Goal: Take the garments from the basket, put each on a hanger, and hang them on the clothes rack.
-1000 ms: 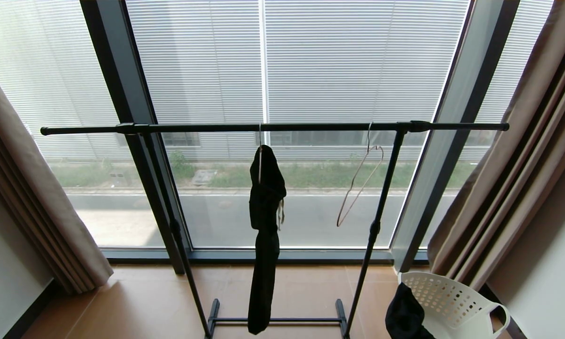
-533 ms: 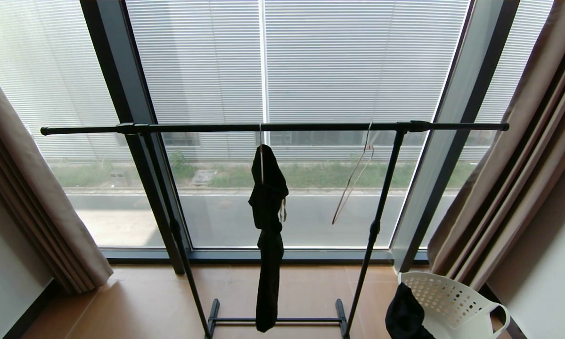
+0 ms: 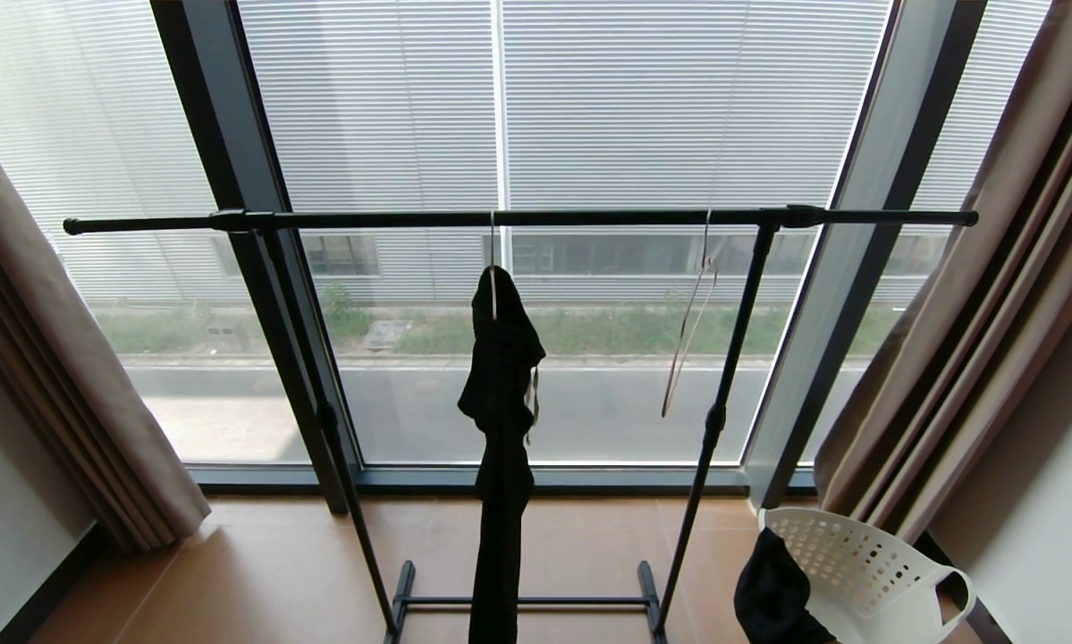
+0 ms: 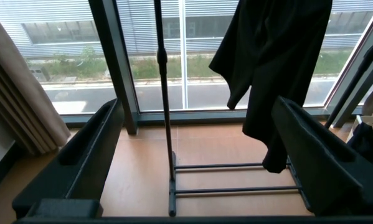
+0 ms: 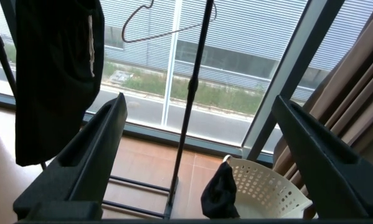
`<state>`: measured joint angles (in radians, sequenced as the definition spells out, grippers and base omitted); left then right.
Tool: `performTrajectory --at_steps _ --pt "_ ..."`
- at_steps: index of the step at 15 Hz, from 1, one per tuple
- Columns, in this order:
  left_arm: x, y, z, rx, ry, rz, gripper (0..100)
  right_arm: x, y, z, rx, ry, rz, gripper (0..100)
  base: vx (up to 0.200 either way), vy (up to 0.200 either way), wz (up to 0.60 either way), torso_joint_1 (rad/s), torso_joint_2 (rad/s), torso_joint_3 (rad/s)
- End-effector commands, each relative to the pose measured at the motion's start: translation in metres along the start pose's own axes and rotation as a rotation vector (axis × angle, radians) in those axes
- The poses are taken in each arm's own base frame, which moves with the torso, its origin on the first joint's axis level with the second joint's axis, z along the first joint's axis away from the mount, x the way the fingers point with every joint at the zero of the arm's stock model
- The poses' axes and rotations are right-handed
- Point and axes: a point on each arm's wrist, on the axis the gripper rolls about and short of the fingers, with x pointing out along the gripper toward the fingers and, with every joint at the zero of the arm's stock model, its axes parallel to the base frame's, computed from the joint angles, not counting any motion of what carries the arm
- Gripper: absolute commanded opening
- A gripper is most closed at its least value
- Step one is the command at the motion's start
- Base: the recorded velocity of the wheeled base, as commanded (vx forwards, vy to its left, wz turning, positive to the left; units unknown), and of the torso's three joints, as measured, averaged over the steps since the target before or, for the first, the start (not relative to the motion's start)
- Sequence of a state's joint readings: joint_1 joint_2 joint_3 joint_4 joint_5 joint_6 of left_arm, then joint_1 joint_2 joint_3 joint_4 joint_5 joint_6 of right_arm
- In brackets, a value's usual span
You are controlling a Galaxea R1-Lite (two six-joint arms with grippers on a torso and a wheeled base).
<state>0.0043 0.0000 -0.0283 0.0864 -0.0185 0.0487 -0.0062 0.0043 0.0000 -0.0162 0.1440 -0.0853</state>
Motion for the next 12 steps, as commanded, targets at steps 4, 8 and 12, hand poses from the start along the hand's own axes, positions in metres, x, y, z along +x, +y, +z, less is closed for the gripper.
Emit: performTrajectory --at_steps 4,8,12 --pt "0.0002 0.0000 -0.0001 0.002 0.002 -0.001 100 0.0000 0.0000 0.0001 -0.001 0.000 0.000 100 0.000 0.000 0.00 -0.151 0.38 0.228" --pt "0.0002 0.0000 -0.0001 0.000 0.002 0.000 100 0.0000 0.0000 -0.0001 -0.002 0.001 0.000 100 0.000 0.000 0.00 -0.173 0.46 0.276" --pt "0.0000 0.0000 0.0003 0.000 0.000 0.000 100 0.0000 0.0000 0.0001 -0.001 0.000 0.000 100 0.000 0.000 0.00 -0.199 0.55 0.347"
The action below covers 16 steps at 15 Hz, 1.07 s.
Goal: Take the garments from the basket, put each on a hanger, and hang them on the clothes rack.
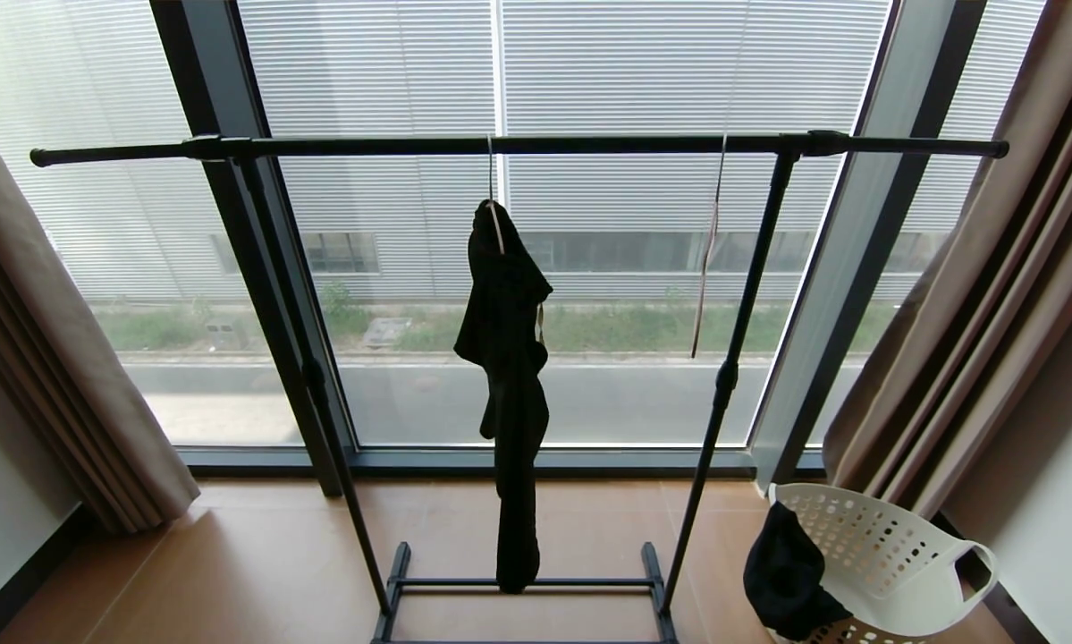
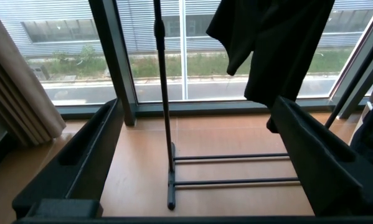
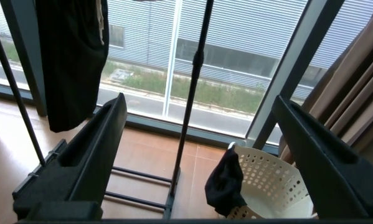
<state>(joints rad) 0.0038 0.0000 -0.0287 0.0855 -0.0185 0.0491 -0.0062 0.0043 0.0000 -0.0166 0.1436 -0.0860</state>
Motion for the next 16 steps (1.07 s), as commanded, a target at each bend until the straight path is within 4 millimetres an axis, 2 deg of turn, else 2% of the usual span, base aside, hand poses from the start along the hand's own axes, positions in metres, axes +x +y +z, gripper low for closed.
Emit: performTrajectory --at_steps 1,12,16 --pt "0.0001 0.0000 0.0001 0.000 0.002 0.001 100 0.0000 0.0000 0.0000 0.000 0.000 0.001 100 0.000 0.000 0.00 -0.183 0.55 0.344" --pt "0.0001 -0.0001 0.0001 -0.002 0.001 -0.002 100 -0.0001 0.0000 0.0000 0.000 -0.001 0.000 100 0.000 0.000 0.00 -0.133 0.50 0.361" --pt "0.0001 0.0000 0.0001 -0.023 0.001 -0.002 100 -0.0001 -0.0016 0.0003 0.094 -0.003 -0.070 100 0.000 0.000 0.00 -0.049 0.46 0.384"
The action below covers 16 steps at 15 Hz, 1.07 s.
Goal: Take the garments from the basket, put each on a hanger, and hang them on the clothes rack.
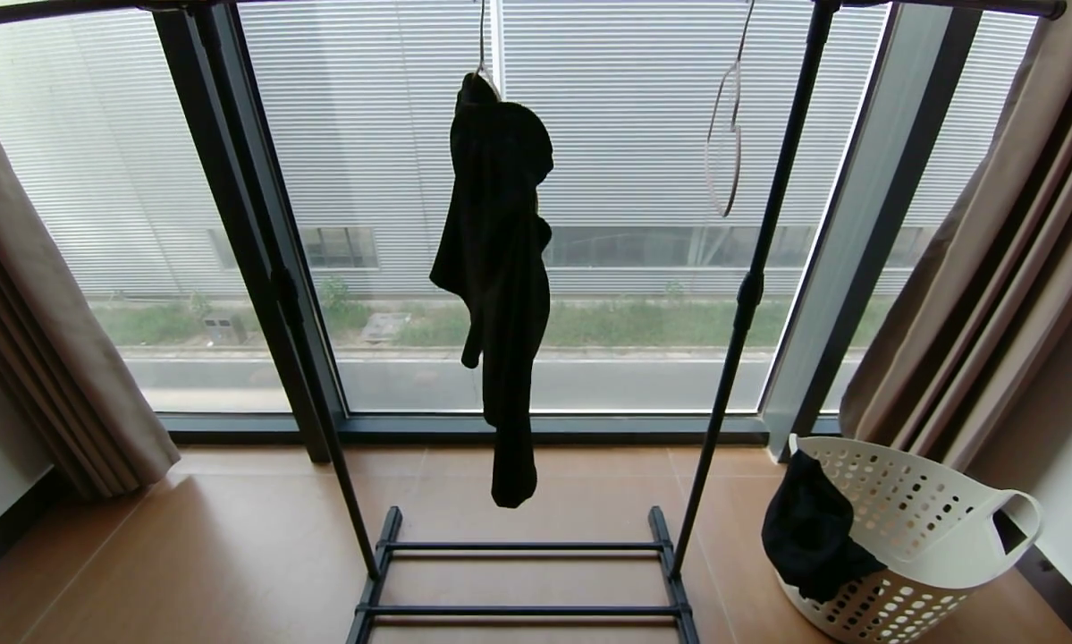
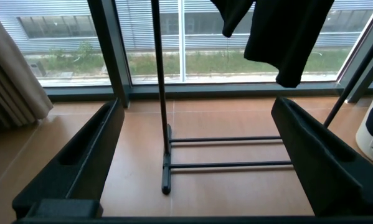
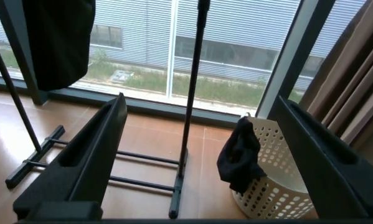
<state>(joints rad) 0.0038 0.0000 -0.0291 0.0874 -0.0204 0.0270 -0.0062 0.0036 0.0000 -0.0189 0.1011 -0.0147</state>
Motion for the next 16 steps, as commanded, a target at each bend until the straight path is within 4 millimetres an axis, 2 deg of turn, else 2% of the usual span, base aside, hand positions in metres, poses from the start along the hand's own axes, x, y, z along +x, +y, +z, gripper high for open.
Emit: performTrajectory --at_steps 1,4,13,16 --pt "0.0001 0.0000 0.0002 -0.001 0.000 0.001 100 -0.0001 -0.0007 0.0002 0.027 -0.003 -0.032 100 0.000 0.000 0.00 0.007 0.31 0.266" --pt "0.0001 0.0000 0.0002 0.004 0.000 0.001 100 -0.0001 -0.0006 0.0002 0.013 -0.003 -0.027 100 0.000 0.000 0.00 -0.018 0.12 0.120" --pt "0.0001 0.0000 0.0002 0.007 0.000 0.000 100 -0.0001 -0.0006 0.0002 0.011 -0.003 -0.027 100 0.000 0.000 -0.60 0.001 0.01 0.013" --pt "0.0001 0.0000 0.0002 0.007 0.000 0.000 100 -0.0001 -0.0006 0.0002 0.011 -0.003 -0.027 100 0.000 0.000 0.00 0.000 0.00 0.000"
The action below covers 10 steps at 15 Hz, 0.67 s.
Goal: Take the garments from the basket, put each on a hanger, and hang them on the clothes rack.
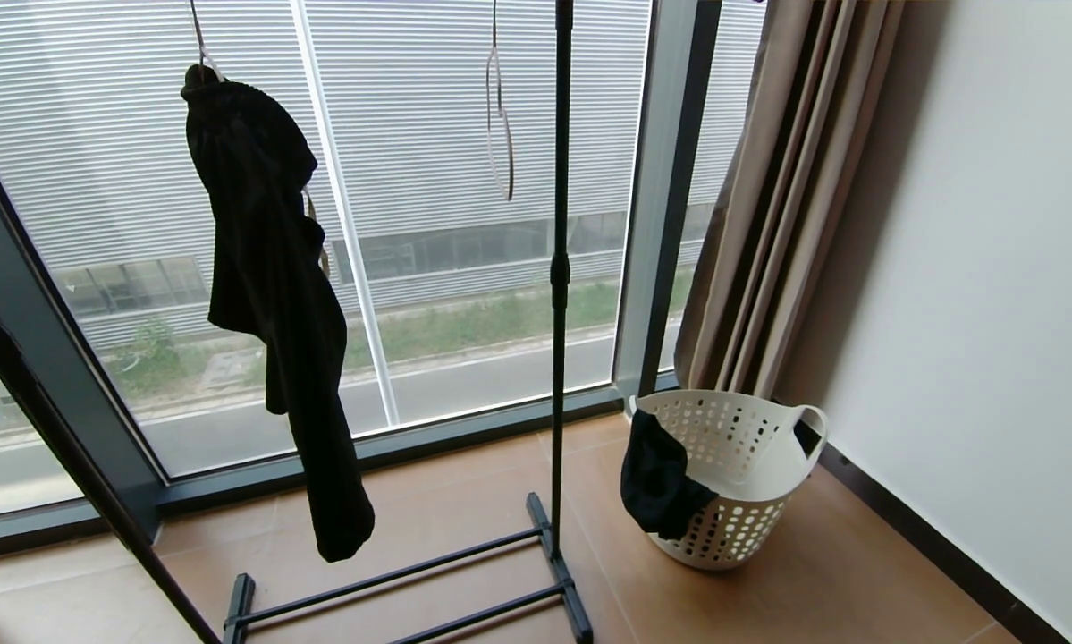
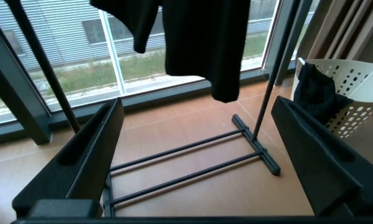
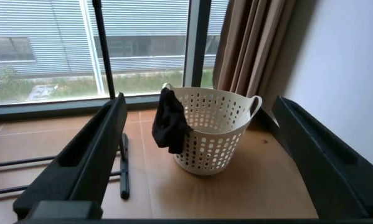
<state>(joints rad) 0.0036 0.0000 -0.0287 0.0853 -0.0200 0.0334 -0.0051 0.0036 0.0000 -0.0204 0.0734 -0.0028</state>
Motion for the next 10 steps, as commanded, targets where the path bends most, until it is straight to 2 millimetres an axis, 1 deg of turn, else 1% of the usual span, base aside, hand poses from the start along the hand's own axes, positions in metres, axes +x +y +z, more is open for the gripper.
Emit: performTrajectory --at_steps 1,9,10 --pt "0.0001 0.0000 0.0001 0.000 0.002 -0.001 100 0.0000 0.0000 0.0001 0.000 -0.002 -0.001 100 0.000 -0.200 0.00 0.002 0.00 0.007" --pt "0.0001 0.0000 0.0001 0.005 0.002 -0.001 100 0.0000 0.0000 0.0001 0.000 -0.002 -0.001 100 0.000 -0.200 0.00 0.003 0.00 0.005" --pt "0.0001 0.0000 0.0001 0.005 0.002 0.001 100 0.0000 0.0000 0.0001 0.000 -0.002 -0.001 100 0.200 -0.200 0.00 -0.002 0.00 0.002"
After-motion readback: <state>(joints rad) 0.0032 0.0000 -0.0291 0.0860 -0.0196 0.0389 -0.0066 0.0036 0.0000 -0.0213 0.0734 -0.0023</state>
